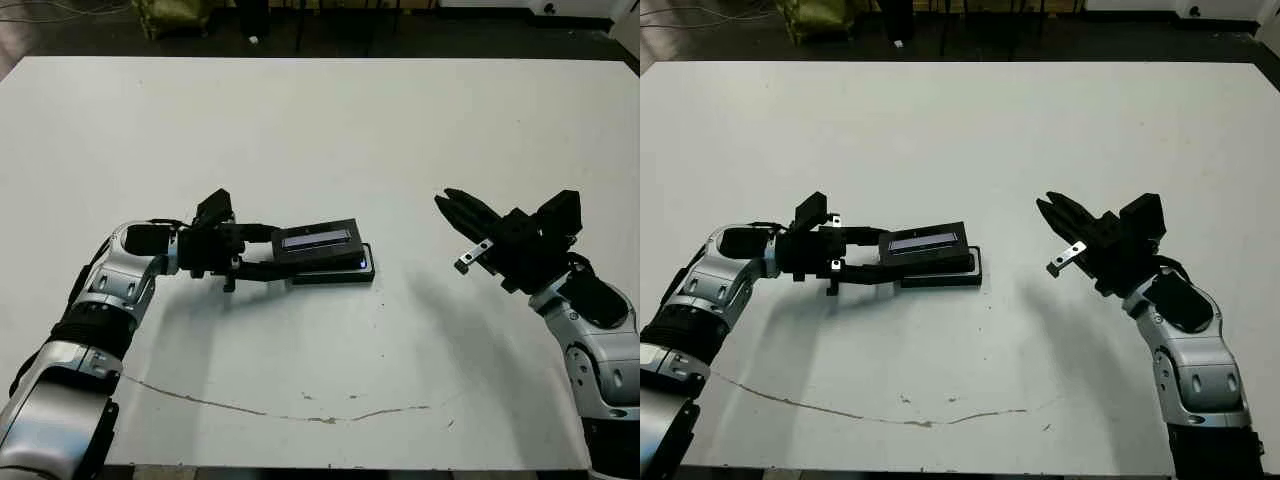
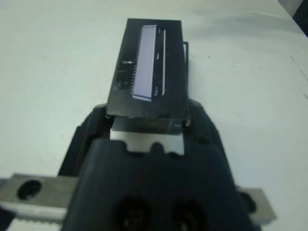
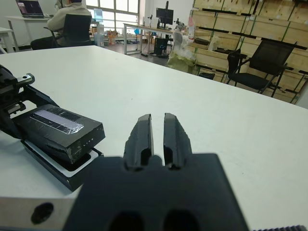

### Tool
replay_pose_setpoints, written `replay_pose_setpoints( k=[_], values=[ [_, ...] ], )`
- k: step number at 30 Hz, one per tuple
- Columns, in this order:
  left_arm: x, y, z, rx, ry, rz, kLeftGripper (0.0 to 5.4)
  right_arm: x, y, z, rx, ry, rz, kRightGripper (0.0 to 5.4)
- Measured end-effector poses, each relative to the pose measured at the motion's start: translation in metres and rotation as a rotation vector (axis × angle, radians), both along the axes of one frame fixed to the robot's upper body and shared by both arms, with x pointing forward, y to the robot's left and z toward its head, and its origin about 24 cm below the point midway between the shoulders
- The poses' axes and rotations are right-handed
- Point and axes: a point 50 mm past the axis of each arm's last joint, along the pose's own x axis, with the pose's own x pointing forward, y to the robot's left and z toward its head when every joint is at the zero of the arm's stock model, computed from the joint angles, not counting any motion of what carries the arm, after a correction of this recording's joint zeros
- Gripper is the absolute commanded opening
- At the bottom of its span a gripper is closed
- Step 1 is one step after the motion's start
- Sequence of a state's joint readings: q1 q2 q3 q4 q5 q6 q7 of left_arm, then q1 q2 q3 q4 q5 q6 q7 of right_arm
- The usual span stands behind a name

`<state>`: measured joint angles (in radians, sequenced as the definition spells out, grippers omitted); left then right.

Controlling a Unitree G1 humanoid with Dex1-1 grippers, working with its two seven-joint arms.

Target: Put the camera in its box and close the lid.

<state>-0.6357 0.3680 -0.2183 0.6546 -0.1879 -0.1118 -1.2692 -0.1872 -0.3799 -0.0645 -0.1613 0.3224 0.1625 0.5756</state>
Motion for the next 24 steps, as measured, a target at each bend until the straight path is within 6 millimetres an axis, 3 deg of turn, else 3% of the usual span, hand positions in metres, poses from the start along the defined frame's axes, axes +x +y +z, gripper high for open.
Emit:
replay_pose_setpoints(
  k=[12, 24],
  values=[
    [0.003, -0.001, 0.001, 0.027, 0.034, -0.032, 2.08, 0.0, -0.001, -0.002, -0.001, 0.02, -0.004, 0.0],
    [-0.004, 0.009, -0.008, -0.118, 0.176, -0.05, 2.08, 0.0, -0.001, -0.002, -0.003, 0.032, -0.007, 0.0]
  ],
)
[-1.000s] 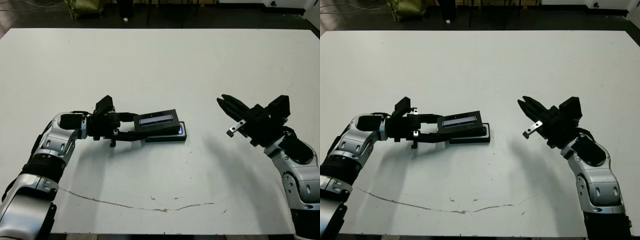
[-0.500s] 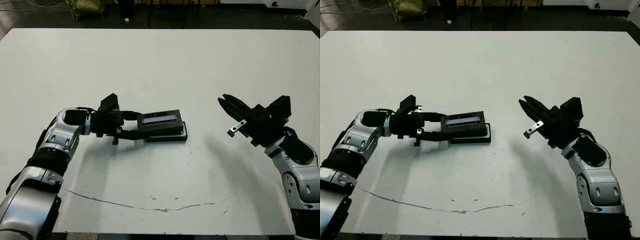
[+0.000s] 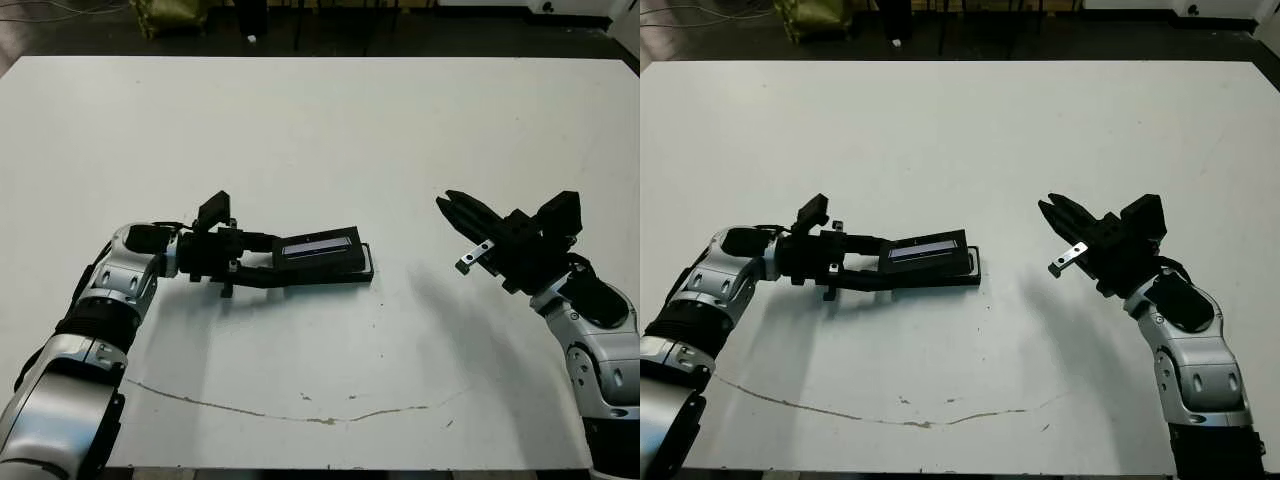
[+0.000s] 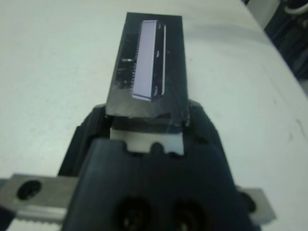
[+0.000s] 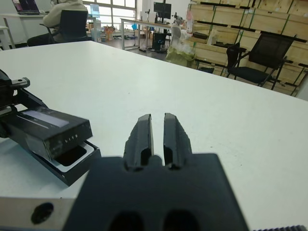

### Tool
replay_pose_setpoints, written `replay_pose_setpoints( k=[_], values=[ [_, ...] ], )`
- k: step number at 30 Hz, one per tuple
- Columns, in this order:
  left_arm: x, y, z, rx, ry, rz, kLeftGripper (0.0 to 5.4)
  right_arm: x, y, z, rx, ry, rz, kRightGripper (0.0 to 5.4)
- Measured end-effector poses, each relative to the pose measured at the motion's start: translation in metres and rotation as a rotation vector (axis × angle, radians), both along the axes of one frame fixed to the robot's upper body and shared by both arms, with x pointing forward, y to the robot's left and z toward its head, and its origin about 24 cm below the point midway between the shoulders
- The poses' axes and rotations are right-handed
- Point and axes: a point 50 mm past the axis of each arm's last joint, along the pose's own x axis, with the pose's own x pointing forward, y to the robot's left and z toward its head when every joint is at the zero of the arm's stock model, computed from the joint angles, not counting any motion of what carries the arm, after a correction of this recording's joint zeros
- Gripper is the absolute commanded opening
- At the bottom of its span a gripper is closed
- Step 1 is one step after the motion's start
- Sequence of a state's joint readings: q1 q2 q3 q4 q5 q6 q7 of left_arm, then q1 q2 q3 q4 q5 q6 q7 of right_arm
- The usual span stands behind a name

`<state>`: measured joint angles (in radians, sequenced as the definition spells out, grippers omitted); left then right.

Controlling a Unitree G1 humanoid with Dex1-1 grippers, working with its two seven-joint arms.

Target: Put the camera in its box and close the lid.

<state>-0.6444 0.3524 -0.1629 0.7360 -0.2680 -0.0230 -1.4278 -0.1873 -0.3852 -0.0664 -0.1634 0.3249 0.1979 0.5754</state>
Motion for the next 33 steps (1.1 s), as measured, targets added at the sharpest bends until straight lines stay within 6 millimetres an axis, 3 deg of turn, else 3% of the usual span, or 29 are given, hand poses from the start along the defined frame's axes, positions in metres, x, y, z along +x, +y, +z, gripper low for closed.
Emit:
replay_pose_setpoints(
  k=[14, 33],
  values=[
    [-0.001, 0.004, -0.005, -0.029, 0.022, 0.014, 2.08, 0.0, 0.0, 0.001, 0.001, -0.007, 0.003, 0.0],
    [0.0, -0.011, -0.003, 0.063, -0.063, 0.0, 2.08, 0.0, 0.0, 0.0, 0.001, -0.009, 0.008, 0.0]
  ],
)
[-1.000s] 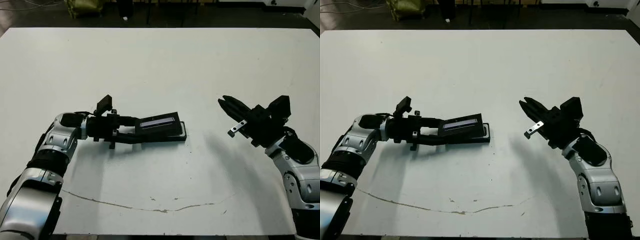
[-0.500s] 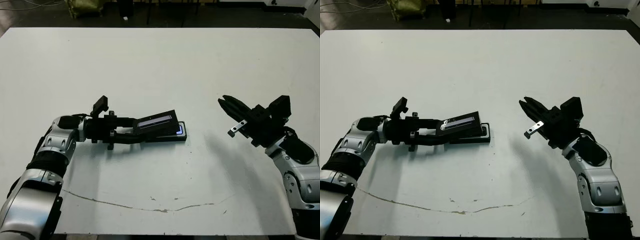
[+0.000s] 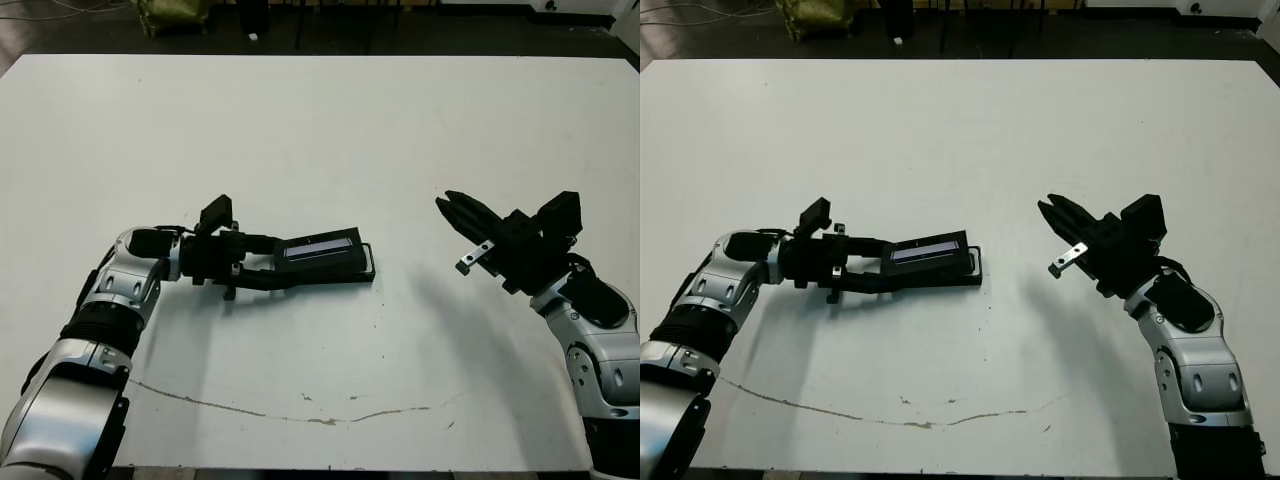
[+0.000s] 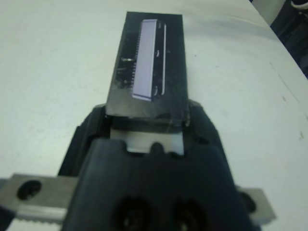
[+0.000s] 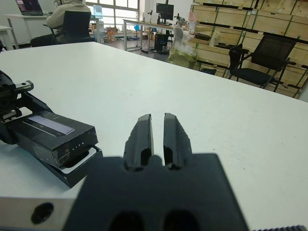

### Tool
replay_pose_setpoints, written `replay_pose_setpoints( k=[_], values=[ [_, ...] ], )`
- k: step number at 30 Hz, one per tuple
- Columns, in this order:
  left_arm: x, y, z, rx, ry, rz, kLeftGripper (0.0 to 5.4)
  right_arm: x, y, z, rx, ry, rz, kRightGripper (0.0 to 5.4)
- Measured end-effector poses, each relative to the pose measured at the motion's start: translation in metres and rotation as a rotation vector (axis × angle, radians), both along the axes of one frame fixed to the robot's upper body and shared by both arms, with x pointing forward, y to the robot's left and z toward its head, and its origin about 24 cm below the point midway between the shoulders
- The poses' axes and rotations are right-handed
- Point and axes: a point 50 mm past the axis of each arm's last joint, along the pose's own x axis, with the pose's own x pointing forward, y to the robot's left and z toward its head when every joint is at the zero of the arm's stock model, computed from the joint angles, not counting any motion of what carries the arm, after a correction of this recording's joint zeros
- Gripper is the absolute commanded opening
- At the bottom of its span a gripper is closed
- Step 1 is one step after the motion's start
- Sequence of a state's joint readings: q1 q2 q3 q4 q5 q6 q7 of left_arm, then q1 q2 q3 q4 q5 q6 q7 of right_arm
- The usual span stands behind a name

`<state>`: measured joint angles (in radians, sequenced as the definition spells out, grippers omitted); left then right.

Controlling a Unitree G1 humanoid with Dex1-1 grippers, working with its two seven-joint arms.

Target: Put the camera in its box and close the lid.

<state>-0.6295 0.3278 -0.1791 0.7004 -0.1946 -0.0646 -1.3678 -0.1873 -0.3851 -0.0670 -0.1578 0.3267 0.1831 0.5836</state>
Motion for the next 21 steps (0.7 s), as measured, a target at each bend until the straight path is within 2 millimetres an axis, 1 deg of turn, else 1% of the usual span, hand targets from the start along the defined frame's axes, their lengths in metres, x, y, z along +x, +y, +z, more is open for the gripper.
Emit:
replay_pose_setpoints(
  k=[6, 21],
  values=[
    [0.0, -0.005, 0.003, 0.022, -0.02, -0.012, 2.08, 0.0, 0.0, 0.0, -0.001, -0.002, 0.0, 0.0],
    [0.0, -0.011, 0.004, 0.037, -0.039, -0.024, 2.08, 0.0, -0.001, 0.0, 0.002, -0.004, -0.003, 0.0]
  ],
)
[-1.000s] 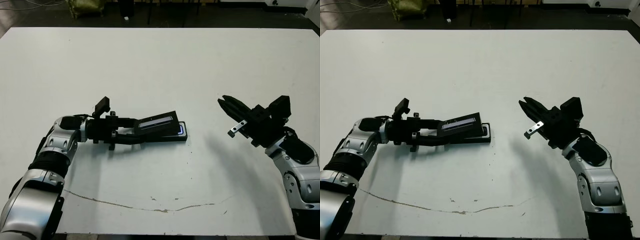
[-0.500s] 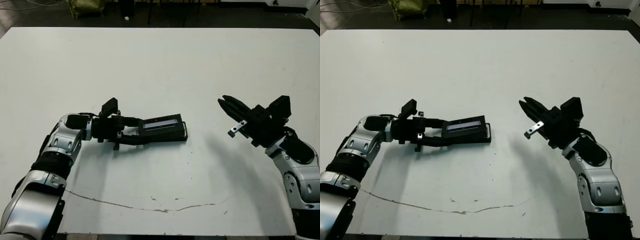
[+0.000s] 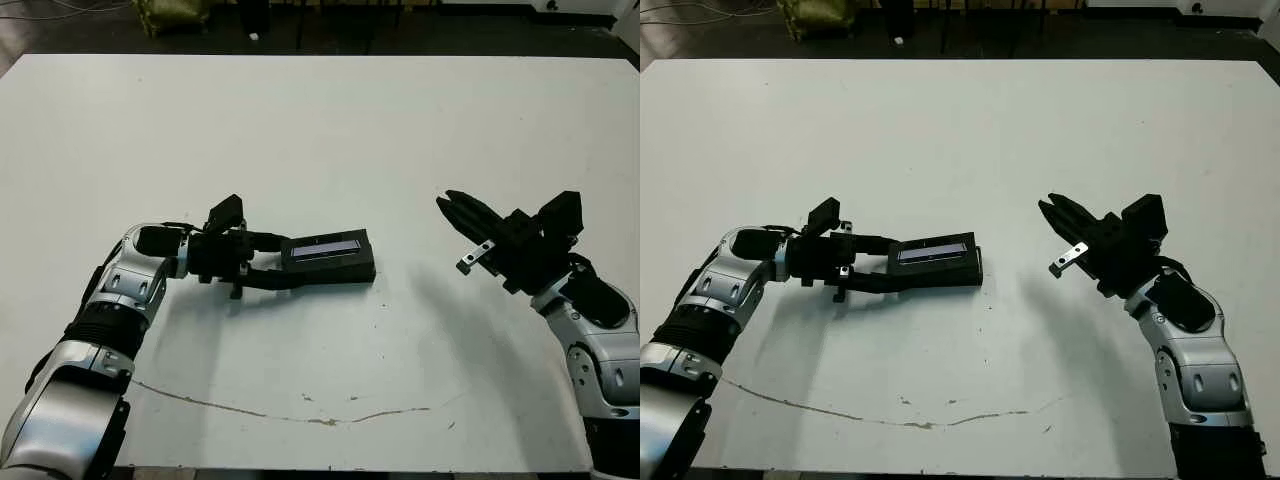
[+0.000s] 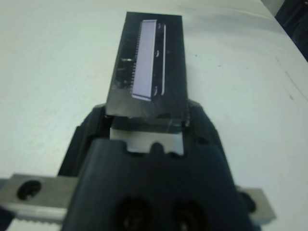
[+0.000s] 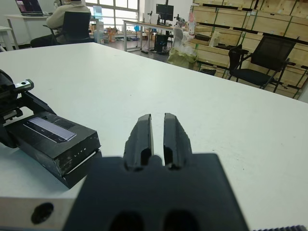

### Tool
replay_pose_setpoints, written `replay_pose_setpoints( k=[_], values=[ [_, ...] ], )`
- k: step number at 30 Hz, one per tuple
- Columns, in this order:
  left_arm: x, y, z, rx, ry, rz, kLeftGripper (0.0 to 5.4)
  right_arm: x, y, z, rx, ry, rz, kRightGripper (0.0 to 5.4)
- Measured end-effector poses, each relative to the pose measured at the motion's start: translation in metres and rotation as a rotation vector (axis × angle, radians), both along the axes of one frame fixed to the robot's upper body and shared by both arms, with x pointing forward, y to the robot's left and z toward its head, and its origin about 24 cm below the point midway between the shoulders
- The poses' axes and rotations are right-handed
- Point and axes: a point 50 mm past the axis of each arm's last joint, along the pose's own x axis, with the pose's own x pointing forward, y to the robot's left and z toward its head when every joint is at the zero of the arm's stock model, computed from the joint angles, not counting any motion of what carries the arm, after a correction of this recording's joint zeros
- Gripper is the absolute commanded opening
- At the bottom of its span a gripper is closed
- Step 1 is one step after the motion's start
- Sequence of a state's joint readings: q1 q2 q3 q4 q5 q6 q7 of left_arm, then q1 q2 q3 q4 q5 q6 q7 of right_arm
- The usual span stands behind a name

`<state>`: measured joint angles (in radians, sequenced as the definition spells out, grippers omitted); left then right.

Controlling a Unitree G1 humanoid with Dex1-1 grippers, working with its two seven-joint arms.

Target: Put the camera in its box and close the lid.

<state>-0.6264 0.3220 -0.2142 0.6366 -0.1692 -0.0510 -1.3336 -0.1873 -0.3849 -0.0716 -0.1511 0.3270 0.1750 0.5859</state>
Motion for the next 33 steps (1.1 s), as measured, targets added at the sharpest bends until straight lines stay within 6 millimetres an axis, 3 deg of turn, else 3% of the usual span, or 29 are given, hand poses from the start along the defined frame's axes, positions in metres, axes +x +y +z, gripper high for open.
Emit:
replay_pose_setpoints(
  k=[33],
  values=[
    [0.01, -0.014, -0.006, 0.102, -0.05, -0.041, 2.08, -0.002, 0.002, 0.005, 0.004, -0.02, 0.01, 0.0]
  ],
)
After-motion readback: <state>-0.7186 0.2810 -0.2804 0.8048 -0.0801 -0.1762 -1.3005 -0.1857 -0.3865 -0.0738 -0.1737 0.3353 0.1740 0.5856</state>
